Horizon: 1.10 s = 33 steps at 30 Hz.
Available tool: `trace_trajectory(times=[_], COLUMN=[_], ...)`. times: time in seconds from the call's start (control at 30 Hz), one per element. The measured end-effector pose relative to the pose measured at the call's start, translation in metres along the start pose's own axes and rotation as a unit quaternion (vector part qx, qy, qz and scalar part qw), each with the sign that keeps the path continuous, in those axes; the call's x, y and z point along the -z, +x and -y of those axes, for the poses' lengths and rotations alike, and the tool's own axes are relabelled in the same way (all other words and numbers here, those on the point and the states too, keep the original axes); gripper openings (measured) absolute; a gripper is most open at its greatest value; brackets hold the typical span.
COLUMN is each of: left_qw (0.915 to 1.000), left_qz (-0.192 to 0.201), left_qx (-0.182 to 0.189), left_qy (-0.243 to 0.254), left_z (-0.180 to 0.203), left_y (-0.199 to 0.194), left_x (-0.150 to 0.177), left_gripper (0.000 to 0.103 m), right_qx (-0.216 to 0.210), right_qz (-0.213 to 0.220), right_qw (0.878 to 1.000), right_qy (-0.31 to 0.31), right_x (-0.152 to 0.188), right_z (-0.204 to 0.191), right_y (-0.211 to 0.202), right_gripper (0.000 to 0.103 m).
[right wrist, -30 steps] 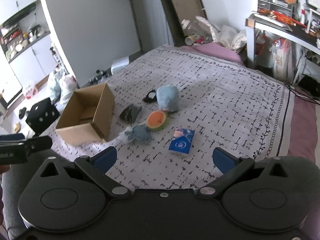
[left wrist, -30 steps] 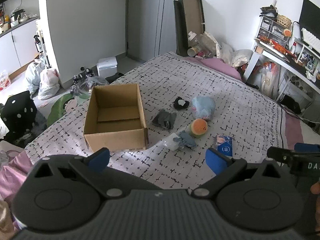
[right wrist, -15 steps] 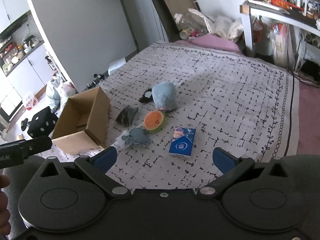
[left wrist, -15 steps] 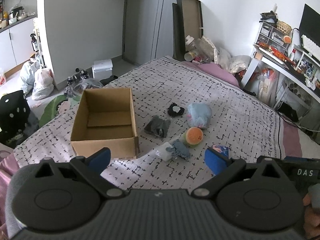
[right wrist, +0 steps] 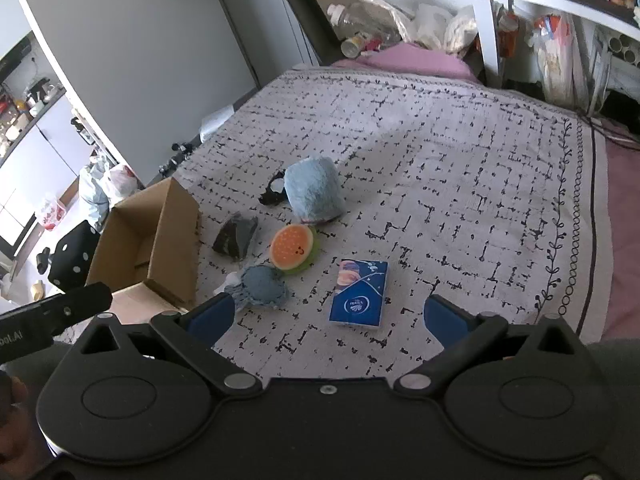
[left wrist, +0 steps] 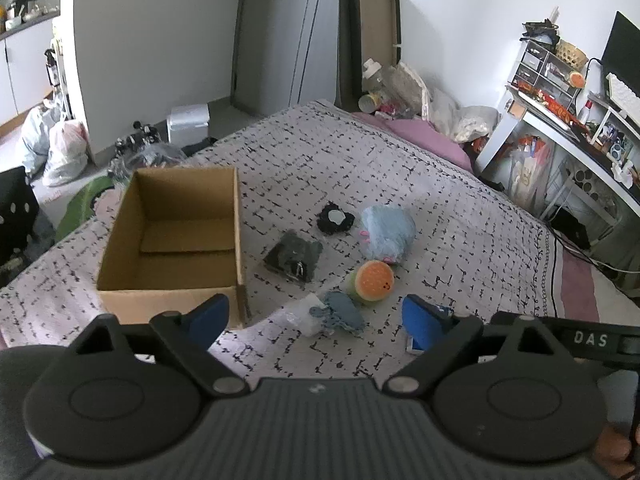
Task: Organize soft objects
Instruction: 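Lower the left gripper onto the blue denim plush while the right gripper approaches the blue tissue pack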
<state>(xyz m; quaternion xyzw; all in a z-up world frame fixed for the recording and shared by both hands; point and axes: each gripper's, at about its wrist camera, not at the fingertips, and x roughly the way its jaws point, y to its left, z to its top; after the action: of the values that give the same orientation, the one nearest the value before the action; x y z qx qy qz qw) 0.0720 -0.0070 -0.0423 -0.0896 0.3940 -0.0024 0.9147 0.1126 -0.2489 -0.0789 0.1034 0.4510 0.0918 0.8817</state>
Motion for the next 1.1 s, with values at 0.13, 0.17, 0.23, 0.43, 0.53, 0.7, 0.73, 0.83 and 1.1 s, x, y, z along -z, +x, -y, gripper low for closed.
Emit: trace_trajectory(times=[0.13, 0.17, 0.23, 0.43, 0.53, 0.7, 0.73, 0.83, 1.1], left_qw=[0.9998, 0.9996, 0.9992, 0.9975, 0.9961, 0.9934, 0.9926, 0.9895, 0.9843], left_qz=[-0.012, -0.015, -0.023, -0.051, -0.064, -0.081, -0.083, -0.083, -0.089], left_qx=[0.011, 0.013, 0.017, 0.026, 0.035, 0.040, 0.044, 0.060, 0.057], left_qy=[-0.015, -0.019, -0.027, -0.041, -0.051, -0.070, -0.077, -0.102, -0.141], left_z=[-0.001, -0.001, -0.001, 0.002, 0.004, 0.006, 0.006, 0.004, 0.004], left_y=[0.016, 0.019, 0.028, 0.059, 0.072, 0.093, 0.096, 0.103, 0.129], left_x=[-0.001, -0.001, -0.002, 0.000, 0.002, 0.005, 0.005, 0.007, 0.013], left_gripper=[0.086, 0.085, 0.084, 0.083, 0.083, 0.081, 0.081, 0.081, 0.081], right_qx=[0.001, 0.002, 0.003, 0.007, 0.009, 0.009, 0.005, -0.005, -0.002], right_qz=[-0.011, -0.015, -0.021, -0.037, -0.039, -0.052, -0.055, -0.059, -0.069], right_qw=[1.000, 1.000, 1.000, 0.999, 0.998, 0.996, 0.996, 0.994, 0.990], right_qy=[0.007, 0.009, 0.012, 0.033, 0.044, 0.070, 0.076, 0.090, 0.120], right_x=[-0.005, -0.005, -0.005, -0.005, -0.005, -0.006, -0.006, -0.007, -0.009], right_z=[0.001, 0.001, 0.002, 0.009, 0.014, 0.023, 0.025, 0.029, 0.037], right_y=[0.013, 0.018, 0.025, 0.046, 0.053, 0.069, 0.071, 0.078, 0.095], right_gripper=[0.099, 0.099, 0.098, 0.098, 0.097, 0.092, 0.092, 0.092, 0.089])
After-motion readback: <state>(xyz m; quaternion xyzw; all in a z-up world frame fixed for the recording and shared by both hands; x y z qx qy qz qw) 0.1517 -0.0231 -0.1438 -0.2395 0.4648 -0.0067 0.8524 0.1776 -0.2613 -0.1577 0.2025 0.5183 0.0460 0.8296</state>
